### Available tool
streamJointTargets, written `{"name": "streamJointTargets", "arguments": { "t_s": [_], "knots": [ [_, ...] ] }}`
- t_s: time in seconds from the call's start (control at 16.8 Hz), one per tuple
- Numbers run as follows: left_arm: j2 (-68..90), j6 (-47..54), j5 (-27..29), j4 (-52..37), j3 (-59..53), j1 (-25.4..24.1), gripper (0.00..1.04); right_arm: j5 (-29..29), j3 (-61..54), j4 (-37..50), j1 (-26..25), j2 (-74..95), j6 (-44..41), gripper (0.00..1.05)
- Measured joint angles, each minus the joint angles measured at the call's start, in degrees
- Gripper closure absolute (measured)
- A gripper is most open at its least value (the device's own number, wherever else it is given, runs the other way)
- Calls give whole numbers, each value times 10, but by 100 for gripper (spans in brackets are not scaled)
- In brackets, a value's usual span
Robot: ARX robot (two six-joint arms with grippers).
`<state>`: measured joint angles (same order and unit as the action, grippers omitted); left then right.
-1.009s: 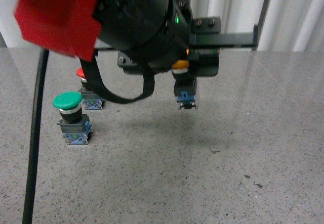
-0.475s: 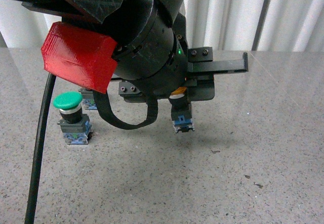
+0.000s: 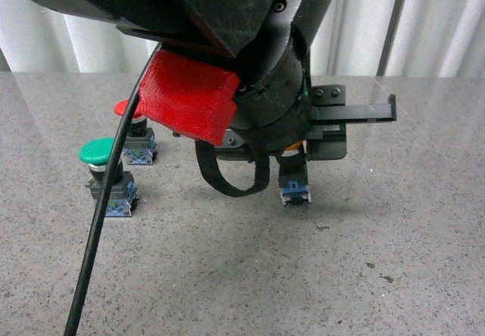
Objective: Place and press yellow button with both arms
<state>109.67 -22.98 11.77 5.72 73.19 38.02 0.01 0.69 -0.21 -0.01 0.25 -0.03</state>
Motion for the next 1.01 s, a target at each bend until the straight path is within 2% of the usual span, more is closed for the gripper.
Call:
{"name": "streamJointTargets", "arguments": {
  "t_s": [0.12,0.3,0.48,0.77,1.01],
  "knots": [
    [28,-2,-20,17,33,-12,68,0,0,0,0,0,0,7],
    [130,-1,-28,-14,151,-44,68,0,0,0,0,0,0,7],
    [153,4,-23,7,189,-40,68,0,0,0,0,0,0,7],
    [150,14,-13,18,191,-28,68,0,0,0,0,0,0,7],
    [121,5,-1,40,162,2,68,0,0,0,0,0,0,7]
  ]
}}
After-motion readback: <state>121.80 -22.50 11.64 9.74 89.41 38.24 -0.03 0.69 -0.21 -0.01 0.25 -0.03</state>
